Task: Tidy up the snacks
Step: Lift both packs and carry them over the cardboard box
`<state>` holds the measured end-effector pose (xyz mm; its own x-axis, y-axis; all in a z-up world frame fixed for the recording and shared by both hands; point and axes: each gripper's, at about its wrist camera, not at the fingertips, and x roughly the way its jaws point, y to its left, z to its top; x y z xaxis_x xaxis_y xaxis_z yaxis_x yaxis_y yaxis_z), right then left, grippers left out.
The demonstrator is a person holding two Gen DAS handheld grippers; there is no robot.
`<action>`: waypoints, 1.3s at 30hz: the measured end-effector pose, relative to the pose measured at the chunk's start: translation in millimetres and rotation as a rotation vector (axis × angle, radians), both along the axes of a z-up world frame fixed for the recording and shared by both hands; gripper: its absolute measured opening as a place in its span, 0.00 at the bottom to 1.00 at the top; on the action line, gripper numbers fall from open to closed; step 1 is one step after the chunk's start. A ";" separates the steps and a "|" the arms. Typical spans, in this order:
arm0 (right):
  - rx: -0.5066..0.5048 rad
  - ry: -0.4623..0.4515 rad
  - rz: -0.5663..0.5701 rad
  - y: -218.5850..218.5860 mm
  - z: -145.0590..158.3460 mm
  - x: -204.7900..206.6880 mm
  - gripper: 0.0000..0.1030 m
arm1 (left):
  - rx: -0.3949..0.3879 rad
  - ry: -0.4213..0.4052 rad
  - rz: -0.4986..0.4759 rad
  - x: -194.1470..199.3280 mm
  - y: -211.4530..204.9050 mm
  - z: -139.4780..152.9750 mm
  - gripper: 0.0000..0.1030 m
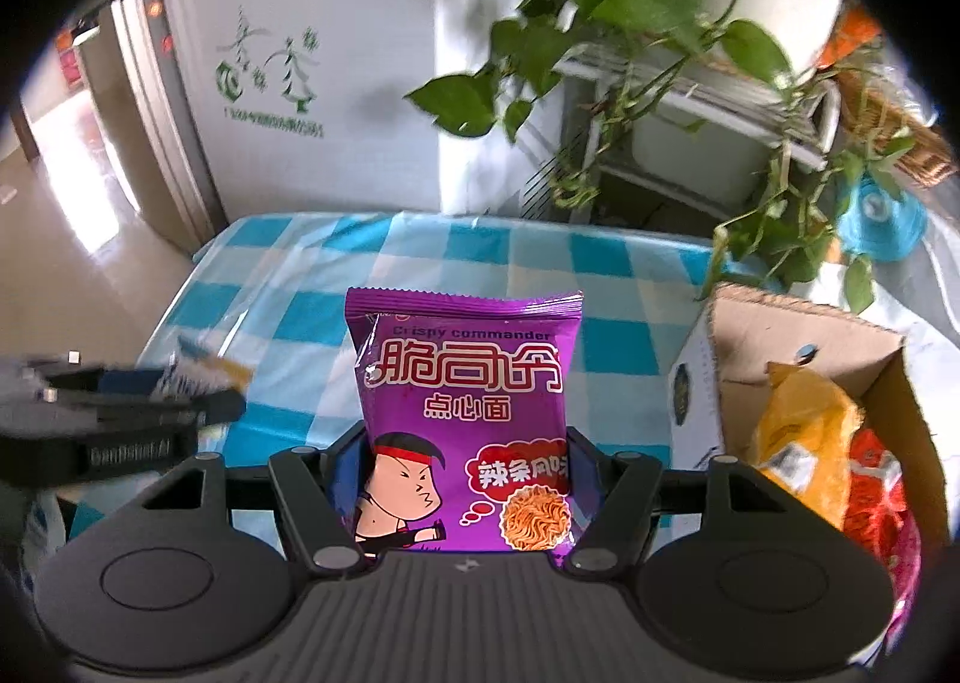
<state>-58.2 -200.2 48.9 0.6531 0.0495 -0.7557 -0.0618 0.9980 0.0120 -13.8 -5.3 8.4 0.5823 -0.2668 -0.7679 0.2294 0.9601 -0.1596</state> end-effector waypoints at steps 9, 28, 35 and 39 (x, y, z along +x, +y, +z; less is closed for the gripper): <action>0.024 -0.078 -0.076 -43.4 23.6 -13.4 0.70 | -0.046 -0.037 -0.071 -19.2 -40.7 23.0 0.50; 0.088 -0.187 -0.257 -152.1 54.1 -61.1 0.70 | -0.111 -0.114 -0.295 -54.9 -157.6 70.2 0.50; 0.123 -0.216 -0.398 -196.0 57.5 -82.5 0.70 | -0.131 -0.108 -0.385 -67.0 -201.6 72.6 0.50; 0.133 -0.229 -0.420 -205.1 60.7 -89.7 0.70 | -0.144 -0.097 -0.427 -73.0 -222.8 70.2 0.50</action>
<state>-147.9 -405.3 109.6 0.7860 -0.1675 -0.5951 0.3297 0.9278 0.1744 -86.8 -228.1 78.6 0.4647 -0.5984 -0.6526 0.6200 0.7461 -0.2427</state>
